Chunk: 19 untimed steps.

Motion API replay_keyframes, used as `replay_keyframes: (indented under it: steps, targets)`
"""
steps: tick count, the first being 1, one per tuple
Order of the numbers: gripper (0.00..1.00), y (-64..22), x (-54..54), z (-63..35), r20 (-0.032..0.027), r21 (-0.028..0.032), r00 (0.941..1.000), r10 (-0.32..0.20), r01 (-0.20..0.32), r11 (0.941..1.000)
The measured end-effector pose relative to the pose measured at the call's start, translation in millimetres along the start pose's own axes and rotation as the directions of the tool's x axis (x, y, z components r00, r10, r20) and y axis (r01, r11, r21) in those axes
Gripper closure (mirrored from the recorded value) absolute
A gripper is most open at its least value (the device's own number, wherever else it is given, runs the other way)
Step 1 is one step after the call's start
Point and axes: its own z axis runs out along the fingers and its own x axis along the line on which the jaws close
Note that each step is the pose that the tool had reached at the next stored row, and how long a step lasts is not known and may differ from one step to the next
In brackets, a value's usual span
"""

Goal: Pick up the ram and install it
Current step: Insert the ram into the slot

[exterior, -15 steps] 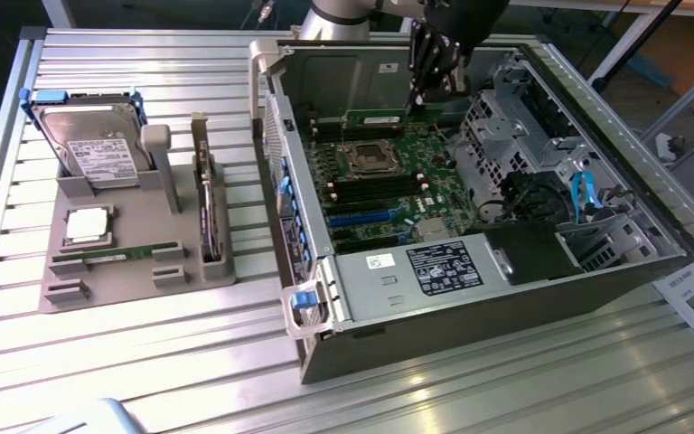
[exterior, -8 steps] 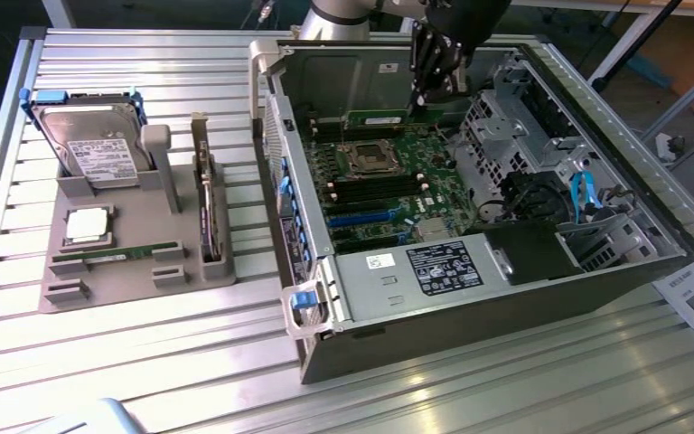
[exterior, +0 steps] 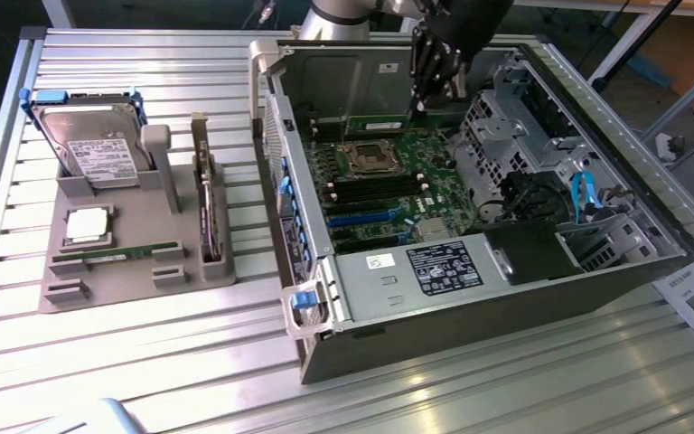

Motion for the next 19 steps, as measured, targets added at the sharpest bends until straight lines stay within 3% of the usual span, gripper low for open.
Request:
replay_keyframes:
  steps: [12, 19]
  targets:
    - [0.88, -0.8, 1.7, 22.1, 0.0001, 0.0007, 1.0000, 0.006, -0.006, 1.0000]
    - [0.88, -1.6, 2.7, 41.7, 0.0005, 0.0013, 0.9998, 0.018, -0.018, 0.9998]
